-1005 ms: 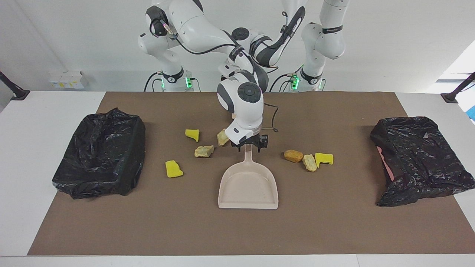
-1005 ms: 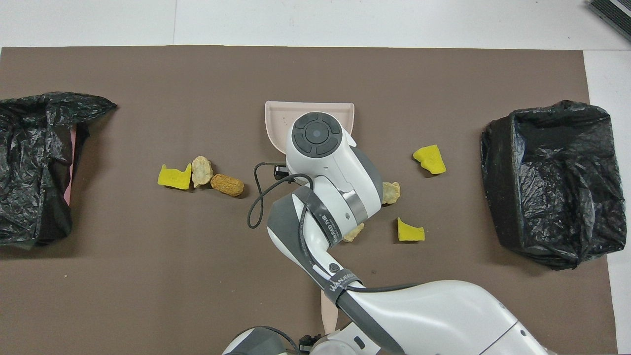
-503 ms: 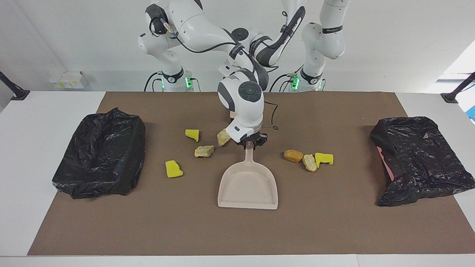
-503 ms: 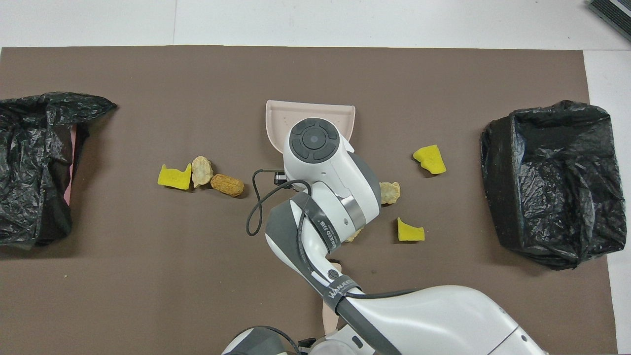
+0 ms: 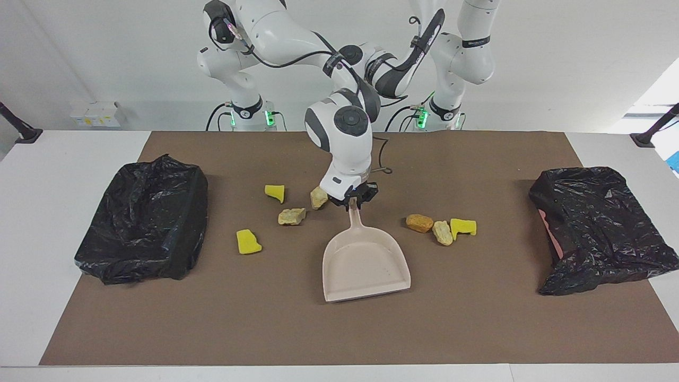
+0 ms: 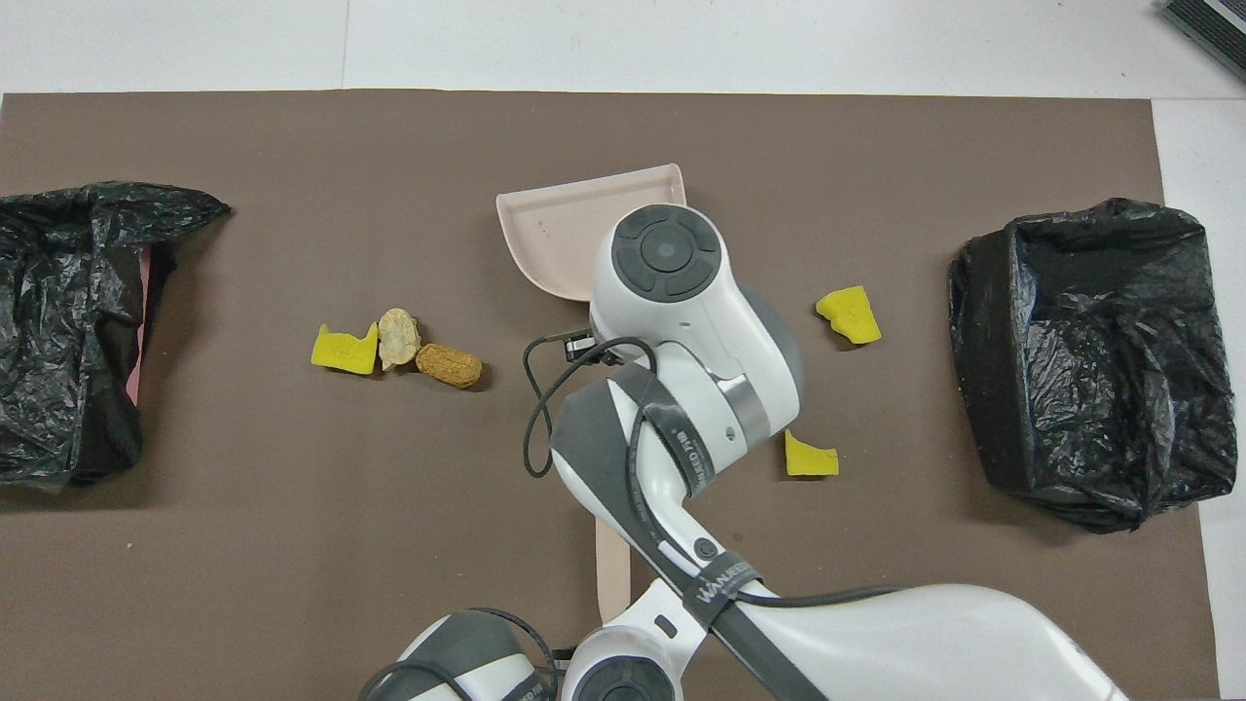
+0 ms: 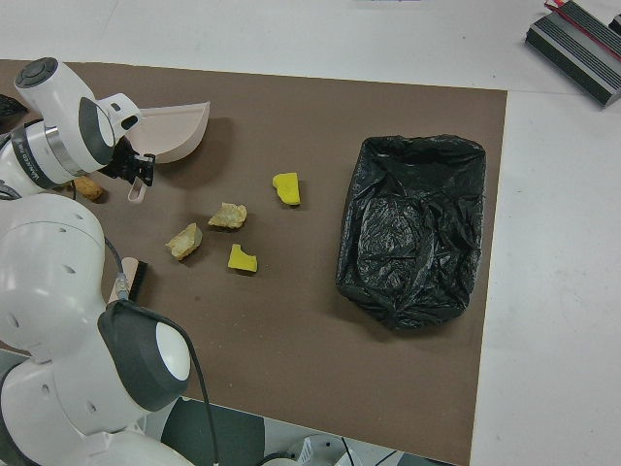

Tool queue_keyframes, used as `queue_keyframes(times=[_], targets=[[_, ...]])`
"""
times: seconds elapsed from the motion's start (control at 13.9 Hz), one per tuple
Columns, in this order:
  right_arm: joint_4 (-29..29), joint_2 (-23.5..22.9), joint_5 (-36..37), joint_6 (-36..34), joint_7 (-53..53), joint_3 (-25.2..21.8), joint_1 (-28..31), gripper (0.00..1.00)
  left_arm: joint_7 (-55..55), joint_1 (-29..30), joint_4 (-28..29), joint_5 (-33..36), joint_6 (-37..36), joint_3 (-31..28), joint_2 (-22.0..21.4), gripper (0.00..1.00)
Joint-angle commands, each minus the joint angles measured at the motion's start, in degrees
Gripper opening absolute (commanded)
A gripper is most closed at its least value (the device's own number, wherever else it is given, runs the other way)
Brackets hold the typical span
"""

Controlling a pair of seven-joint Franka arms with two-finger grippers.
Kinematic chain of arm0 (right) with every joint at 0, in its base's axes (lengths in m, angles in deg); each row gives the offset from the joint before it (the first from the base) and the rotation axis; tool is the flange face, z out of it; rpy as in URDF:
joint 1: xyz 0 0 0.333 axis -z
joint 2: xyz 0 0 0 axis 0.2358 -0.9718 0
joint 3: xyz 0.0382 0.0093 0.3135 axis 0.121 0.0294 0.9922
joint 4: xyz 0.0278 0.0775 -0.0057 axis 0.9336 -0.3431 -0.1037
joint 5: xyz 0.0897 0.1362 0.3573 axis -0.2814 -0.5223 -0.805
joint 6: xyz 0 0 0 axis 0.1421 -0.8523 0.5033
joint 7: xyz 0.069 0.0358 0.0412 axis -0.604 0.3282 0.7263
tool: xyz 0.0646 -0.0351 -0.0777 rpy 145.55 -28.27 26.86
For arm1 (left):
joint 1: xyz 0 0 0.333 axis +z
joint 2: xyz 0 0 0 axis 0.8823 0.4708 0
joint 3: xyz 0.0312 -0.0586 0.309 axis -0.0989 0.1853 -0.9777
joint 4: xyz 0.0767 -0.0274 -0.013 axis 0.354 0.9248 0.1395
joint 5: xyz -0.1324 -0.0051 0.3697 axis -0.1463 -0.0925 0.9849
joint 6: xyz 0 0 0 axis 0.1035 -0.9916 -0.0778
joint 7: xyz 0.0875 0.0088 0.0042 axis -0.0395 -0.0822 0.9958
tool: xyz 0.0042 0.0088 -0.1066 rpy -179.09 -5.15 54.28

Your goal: Sweep and dump trash in bin

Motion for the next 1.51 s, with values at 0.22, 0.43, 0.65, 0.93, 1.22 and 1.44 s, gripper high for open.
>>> queue_keyframes(times=[0.22,0.43,0.65,0.93,1.22,1.44], targets=[[-1.64,6.02,-0.16,-9.09,27.89,0.65,6.94,0.00,-0.80,10.64,-0.09,4.70,-4.86,0.03,-3.07,0.00],[-2.17,6.11,0.19,-10.34,41.85,0.47,8.18,0.00,-8.51,20.31,-3.42,5.94,-5.39,0.03,-3.07,0.00],[-4.35,5.41,2.20,-9.03,55.49,0.47,8.02,0.00,-17.82,29.88,-7.90,5.94,-7.58,0.03,-2.19,0.00],[-6.38,4.88,6.60,-5.53,66.11,0.56,7.13,0.00,-28.99,41.58,-10.55,6.03,-7.95,0.03,-0.61,0.00],[-6.39,2.77,12.13,-2.96,69.94,0.56,3.62,0.00,-42.70,51.17,-9.94,6.12,-7.42,0.03,-0.34,0.00],[-6.47,1.19,13.89,-1.82,69.94,0.65,2.12,0.00,-46.15,56.09,-9.59,6.12,-6.80,0.12,2.46,0.00]])
